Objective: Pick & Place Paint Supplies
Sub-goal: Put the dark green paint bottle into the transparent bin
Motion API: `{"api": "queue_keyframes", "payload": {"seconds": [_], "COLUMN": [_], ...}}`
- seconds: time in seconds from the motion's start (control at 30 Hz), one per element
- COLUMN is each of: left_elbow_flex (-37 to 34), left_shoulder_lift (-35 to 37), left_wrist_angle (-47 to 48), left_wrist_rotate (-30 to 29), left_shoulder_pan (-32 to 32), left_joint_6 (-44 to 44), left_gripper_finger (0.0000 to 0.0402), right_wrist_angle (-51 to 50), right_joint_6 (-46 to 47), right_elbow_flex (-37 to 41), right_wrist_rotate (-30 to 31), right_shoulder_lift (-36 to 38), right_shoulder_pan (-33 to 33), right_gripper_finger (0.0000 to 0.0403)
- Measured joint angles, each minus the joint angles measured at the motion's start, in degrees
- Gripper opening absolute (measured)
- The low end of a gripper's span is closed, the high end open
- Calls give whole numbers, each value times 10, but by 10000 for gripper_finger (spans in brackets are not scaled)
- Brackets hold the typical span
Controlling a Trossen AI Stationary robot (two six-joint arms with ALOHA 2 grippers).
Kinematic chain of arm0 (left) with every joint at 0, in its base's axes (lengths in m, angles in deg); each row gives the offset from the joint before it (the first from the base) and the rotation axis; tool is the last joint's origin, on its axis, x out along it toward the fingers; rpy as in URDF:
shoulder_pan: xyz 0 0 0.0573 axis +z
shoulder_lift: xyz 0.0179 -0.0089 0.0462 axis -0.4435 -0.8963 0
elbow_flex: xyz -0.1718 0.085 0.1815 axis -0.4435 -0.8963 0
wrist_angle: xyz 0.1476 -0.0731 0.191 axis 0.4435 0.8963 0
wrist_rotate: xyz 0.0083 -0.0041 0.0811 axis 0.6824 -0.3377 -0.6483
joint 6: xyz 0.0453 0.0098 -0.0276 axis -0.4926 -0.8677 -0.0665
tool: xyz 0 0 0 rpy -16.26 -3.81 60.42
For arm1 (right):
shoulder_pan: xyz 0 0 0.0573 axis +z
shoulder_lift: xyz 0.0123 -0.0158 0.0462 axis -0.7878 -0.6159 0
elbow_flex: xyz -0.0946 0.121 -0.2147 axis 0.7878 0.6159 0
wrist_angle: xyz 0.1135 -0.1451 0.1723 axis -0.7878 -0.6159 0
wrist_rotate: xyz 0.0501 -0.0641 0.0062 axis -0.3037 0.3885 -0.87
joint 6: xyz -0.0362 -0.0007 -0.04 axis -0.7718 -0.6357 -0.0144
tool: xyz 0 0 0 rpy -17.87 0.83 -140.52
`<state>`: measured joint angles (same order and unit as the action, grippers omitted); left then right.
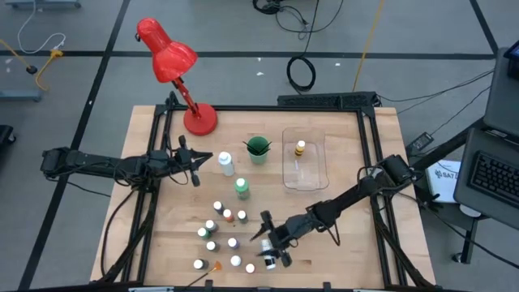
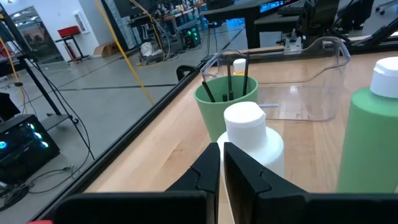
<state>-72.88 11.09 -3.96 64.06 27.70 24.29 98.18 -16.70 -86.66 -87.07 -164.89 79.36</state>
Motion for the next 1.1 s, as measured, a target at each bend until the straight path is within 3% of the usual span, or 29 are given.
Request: {"api": "queue_keyframes", "payload": {"seconds": [0.23, 0.53, 0.8, 1.1], "left_elbow_flex": [0, 0, 0, 0], "left_shoulder_lift": [0, 0, 0, 0], "left_wrist_angle": [0, 0, 4, 4], "left_wrist_rotate": [0, 0, 0, 0], "left_shoulder_pan": [0, 0, 0, 0], "left_joint_6": [1, 2, 2, 2], "left_gripper_finger": [26, 26, 26, 26], "right_wrist_angle": [14, 21, 16, 26], "right_joint_6": [40, 43, -4, 19], "right_elbow_flex": [0, -10, -16, -15], "right_wrist_rotate": [-41, -43, 78, 74], "right_shoulder_lift": [-4, -14, -27, -22], "right_shoulder_pan": [10, 20, 11, -79], "right_gripper_finger": [230, 248, 243, 244]}}
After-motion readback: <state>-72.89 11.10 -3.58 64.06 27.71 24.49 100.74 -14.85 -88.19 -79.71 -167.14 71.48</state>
